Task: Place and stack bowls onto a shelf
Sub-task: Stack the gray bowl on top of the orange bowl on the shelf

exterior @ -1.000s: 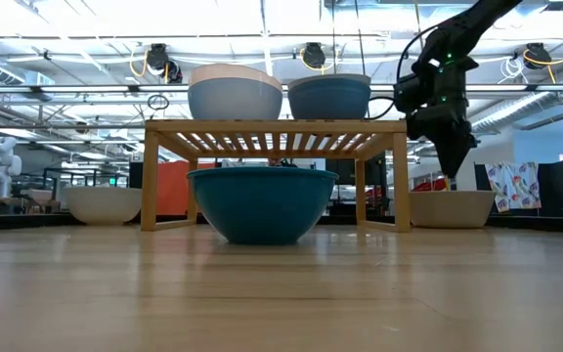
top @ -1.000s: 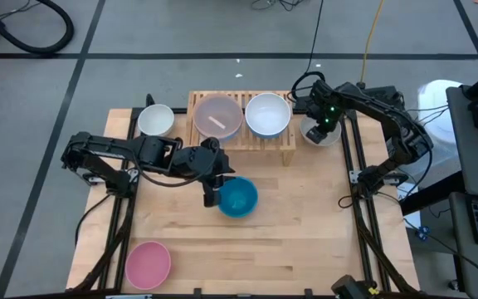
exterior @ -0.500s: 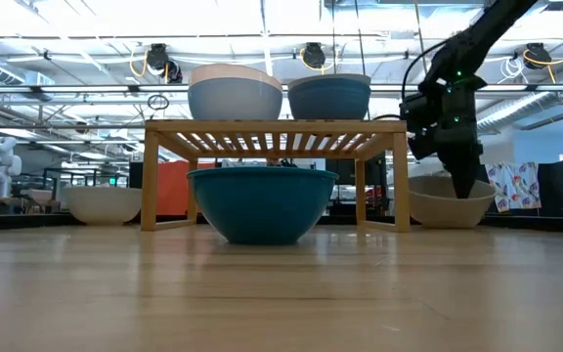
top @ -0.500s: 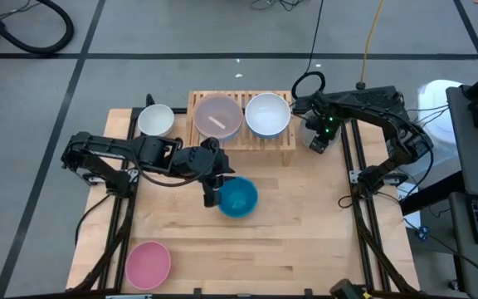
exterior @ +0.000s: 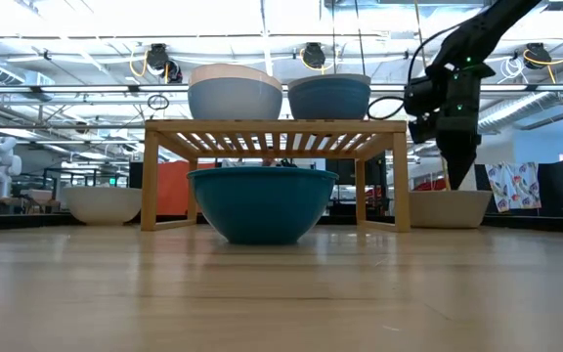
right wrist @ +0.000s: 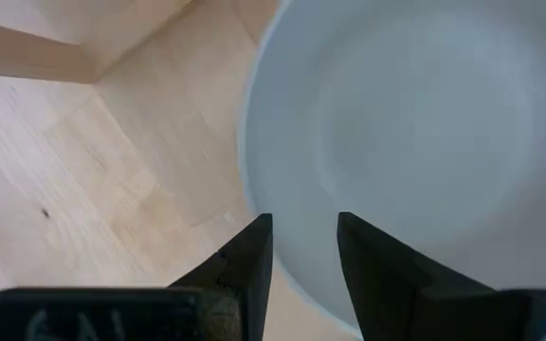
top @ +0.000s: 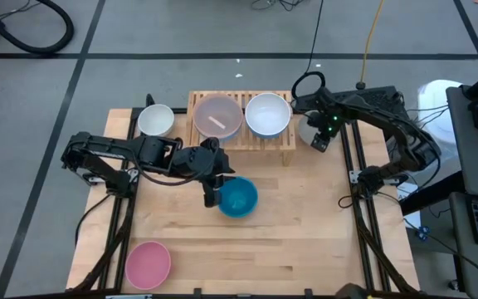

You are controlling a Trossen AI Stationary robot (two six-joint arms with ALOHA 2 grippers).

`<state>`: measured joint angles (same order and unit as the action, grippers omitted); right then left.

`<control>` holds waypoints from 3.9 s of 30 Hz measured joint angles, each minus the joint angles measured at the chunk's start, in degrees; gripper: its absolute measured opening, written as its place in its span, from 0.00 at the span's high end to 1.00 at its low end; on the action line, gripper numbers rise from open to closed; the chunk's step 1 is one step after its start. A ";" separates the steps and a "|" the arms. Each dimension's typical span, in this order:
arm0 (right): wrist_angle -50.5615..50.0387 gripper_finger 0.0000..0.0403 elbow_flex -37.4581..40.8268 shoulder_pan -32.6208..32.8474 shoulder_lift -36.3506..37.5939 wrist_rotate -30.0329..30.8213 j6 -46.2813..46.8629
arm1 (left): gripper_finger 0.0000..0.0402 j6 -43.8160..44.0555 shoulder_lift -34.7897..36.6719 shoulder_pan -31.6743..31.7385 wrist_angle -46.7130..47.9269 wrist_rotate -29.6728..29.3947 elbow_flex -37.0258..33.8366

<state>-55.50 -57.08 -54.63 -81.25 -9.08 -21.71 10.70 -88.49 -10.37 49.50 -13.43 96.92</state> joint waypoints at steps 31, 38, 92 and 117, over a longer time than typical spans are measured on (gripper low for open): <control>10.95 0.75 7.72 3.37 0.26 9.02 -6.81 | 0.79 1.58 0.00 0.00 -0.07 0.00 0.00; 11.03 0.97 7.63 3.39 0.37 9.51 -5.18 | 0.79 1.62 0.00 0.00 -0.07 0.00 -0.02; -22.34 1.00 -71.56 38.99 -12.02 21.08 -3.85 | 0.79 9.42 8.67 -5.06 6.21 -9.46 -0.07; -3.85 1.00 -76.67 45.34 -26.47 6.52 -9.39 | 0.79 17.56 13.58 -10.32 18.06 -14.25 0.00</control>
<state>-59.35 -133.75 -9.29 -107.72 -2.56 -31.10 28.26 -74.91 -20.69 67.55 -27.68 96.92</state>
